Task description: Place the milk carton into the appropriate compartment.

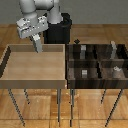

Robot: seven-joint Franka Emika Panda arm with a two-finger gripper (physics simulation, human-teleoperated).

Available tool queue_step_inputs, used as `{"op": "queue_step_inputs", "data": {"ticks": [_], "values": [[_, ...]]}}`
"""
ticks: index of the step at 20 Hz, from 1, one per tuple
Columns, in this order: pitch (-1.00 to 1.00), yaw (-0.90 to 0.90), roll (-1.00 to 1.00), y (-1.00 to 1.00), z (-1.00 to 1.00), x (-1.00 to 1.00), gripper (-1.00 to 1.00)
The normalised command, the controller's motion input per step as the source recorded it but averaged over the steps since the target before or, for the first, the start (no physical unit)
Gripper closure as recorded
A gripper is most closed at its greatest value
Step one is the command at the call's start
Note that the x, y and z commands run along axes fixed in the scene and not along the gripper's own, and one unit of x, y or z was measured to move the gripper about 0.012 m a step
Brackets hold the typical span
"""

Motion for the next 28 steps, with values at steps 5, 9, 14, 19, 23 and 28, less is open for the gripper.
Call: {"op": "queue_step_inputs", "data": {"ticks": [5,9,14,19,23,28], "values": [[0.00,0.00,0.00,1.00,0.00,0.00,1.00],[0.00,0.00,0.00,1.00,0.00,0.00,1.00],[0.00,0.00,0.00,1.00,0.00,0.00,1.00],[0.00,0.00,0.00,0.60,0.00,-0.25,1.00],[0.00,0.00,0.00,0.06,0.00,-1.00,1.00],[0.00,0.00,0.00,0.60,0.00,-0.03,1.00]]}}
